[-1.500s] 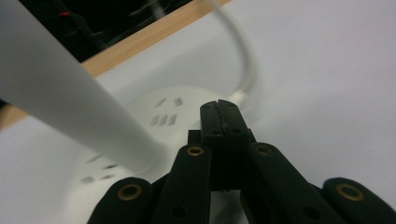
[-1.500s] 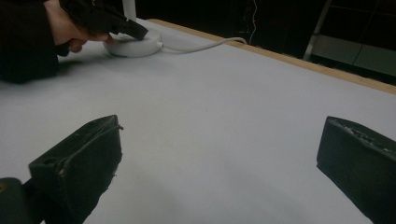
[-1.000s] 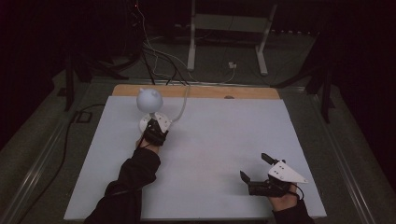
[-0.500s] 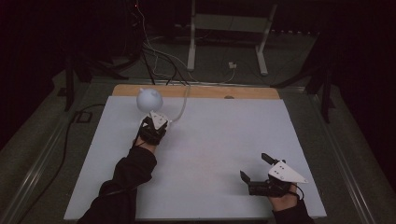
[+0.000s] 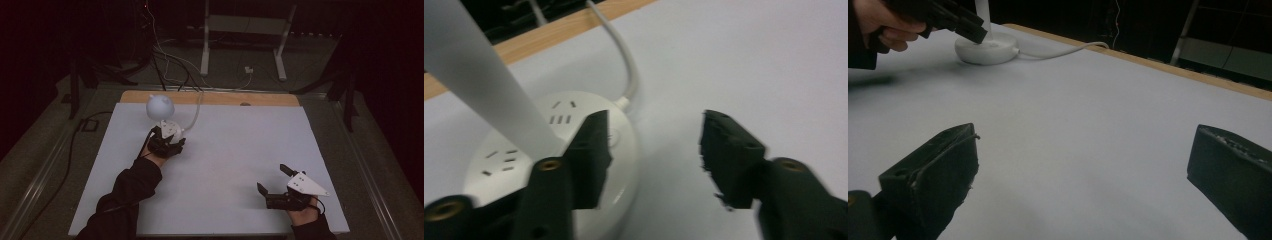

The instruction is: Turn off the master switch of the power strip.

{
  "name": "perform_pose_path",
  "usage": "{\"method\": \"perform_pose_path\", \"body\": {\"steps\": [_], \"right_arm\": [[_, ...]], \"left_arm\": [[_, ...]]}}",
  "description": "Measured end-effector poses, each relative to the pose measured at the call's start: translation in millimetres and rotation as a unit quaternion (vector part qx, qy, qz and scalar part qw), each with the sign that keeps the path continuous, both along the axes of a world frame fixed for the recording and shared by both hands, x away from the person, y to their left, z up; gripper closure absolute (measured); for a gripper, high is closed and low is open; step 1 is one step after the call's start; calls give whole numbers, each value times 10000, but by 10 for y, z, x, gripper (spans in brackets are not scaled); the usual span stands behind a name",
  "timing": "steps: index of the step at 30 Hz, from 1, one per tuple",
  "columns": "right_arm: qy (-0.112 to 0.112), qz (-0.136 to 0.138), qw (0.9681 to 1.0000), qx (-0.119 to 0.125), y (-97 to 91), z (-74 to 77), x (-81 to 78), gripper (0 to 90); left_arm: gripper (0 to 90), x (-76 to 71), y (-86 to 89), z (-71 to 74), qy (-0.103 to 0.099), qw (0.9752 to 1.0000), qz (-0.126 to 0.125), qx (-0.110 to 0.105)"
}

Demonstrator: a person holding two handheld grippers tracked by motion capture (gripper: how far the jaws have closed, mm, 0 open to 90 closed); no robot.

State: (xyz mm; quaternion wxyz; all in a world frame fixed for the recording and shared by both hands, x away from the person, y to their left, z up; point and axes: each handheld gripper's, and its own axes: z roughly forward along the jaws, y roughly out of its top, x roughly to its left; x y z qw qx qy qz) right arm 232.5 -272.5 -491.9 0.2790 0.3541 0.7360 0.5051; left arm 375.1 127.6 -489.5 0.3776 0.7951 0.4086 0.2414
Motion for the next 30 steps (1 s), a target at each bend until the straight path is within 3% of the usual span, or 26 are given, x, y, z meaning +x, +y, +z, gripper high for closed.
{"method": "perform_pose_path", "body": {"steps": [2, 4, 7, 11, 17, 25, 30], "right_arm": [[-4, -7, 10000, 4, -3, 2, 0, 0], [-10, -10, 10000, -2, -5, 3, 0, 0], [-19, -19, 10000, -14, -4, 3, -1, 0], [-37, -32, 10000, -10, -9, 3, -1, 0], [-37, -30, 10000, -18, -5, 5, -3, 0], [-41, -26, 10000, -36, 5, 7, -5, 0], [-32, -23, 10000, -49, 9, 4, -4, 0]], "left_arm": [[308, -16, 0, 18, 75, 9999, -108, -34], [174, -28, -7, 31, 243, 9994, -253, -54], [142, -75, -19, 38, 376, 9981, -480, -47], [20, -143, -8, 72, 503, 9951, -831, -205], [3, -253, 33, 200, 545, 9899, -1224, -456], [4, -394, 117, 274, 610, 9858, -1530, -325], [4, -471, 205, 250, 661, 9832, -1645, -430]]}}
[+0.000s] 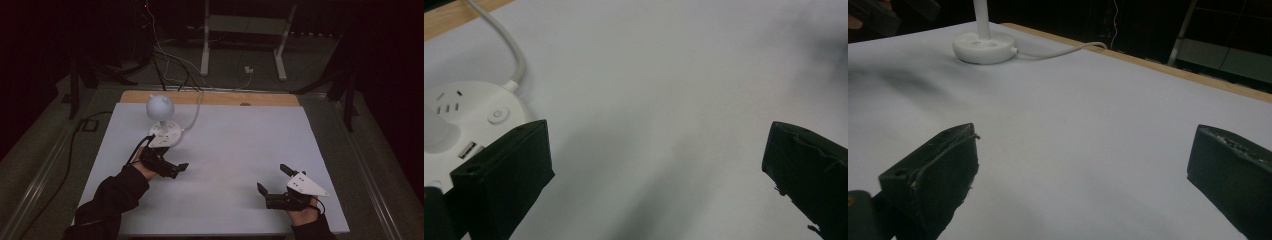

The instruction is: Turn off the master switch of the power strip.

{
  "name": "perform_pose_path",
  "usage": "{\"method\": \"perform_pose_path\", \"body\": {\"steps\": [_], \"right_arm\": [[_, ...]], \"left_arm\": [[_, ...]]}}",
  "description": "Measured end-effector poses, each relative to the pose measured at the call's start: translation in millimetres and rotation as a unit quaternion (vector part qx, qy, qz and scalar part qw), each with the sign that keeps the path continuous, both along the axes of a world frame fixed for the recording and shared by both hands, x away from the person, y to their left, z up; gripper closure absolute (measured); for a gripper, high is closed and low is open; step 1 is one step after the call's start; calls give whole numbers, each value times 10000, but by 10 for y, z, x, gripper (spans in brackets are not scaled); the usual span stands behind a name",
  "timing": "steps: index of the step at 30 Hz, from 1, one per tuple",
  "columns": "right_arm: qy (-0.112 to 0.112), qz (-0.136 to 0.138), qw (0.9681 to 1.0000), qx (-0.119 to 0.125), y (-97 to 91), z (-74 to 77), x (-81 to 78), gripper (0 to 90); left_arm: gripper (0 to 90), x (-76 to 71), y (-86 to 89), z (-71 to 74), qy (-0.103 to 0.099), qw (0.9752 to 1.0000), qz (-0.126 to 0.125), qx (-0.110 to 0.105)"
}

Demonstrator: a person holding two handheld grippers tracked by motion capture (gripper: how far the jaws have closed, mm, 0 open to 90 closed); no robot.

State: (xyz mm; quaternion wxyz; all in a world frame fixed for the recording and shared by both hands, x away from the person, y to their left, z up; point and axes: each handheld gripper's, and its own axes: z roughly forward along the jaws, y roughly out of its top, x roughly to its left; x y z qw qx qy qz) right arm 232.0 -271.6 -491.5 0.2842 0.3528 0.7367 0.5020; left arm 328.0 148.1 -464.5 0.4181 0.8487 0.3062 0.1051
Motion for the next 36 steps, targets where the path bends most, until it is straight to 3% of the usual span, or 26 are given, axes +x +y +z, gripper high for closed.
{"method": "perform_pose_path", "body": {"steps": [22, 36], "right_arm": [[11, 9, 10000, -16, 9, -3, -3, 0], [26, 29, 10000, -29, 13, -9, 1, 0]], "left_arm": [[4, -358, 323, -131, 27, 9999, -97, 23], [4, -558, 532, -248, 43, 9999, 100, 85]]}}
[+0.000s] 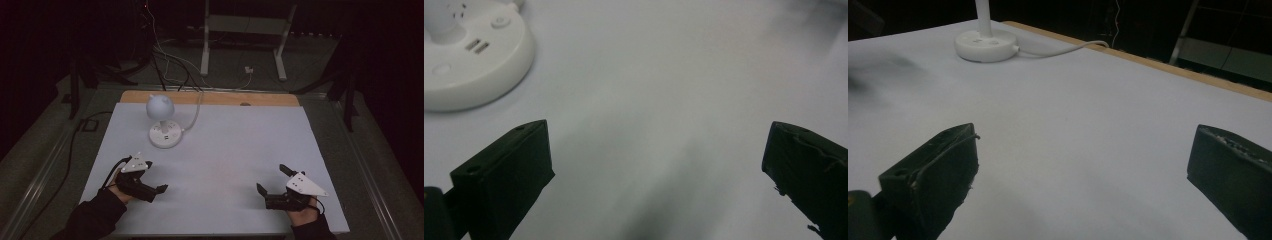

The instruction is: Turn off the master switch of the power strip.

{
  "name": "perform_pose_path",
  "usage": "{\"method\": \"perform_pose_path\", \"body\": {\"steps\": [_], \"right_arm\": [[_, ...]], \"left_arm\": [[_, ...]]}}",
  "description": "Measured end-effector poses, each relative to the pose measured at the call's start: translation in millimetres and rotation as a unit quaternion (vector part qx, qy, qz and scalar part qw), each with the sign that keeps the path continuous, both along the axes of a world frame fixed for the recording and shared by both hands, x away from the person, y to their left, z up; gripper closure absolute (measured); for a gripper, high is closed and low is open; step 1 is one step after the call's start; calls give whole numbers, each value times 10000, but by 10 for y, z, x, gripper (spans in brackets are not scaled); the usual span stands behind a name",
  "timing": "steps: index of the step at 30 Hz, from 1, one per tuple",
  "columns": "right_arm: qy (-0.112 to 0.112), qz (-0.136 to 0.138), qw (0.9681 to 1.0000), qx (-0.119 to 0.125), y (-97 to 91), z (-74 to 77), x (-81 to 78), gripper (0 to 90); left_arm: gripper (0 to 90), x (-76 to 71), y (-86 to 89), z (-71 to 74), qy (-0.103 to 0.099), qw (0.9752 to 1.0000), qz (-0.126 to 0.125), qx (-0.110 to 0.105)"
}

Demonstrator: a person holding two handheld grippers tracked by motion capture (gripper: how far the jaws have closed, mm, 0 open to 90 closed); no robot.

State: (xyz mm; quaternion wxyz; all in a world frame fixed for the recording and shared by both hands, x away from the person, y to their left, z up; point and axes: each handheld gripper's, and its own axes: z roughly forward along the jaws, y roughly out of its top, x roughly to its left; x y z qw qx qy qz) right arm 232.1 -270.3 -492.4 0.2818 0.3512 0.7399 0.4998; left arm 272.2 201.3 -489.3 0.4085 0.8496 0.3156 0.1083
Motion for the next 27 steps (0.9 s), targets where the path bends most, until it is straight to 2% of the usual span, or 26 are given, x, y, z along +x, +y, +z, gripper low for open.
{"method": "perform_pose_path", "body": {"steps": [7, 17, 21, 27], "right_arm": [[0, -4, 10000, -10, 1, 0, -1, 0], [-5, -8, 10000, -25, -8, -1, 0, 0], [-12, 25, 10000, -48, 2, 0, 0, 0], [-5, 63, 9999, -85, 19, -5, 1, 0]], "left_arm": [[4, -86, 120, -80, 91, 9999, 106, 30], [5, -169, 272, -196, 87, 9998, 175, -16], [5, -183, 288, -202, 85, 9996, 190, -182], [5, -163, 285, -224, 121, 9996, 208, -116]]}}
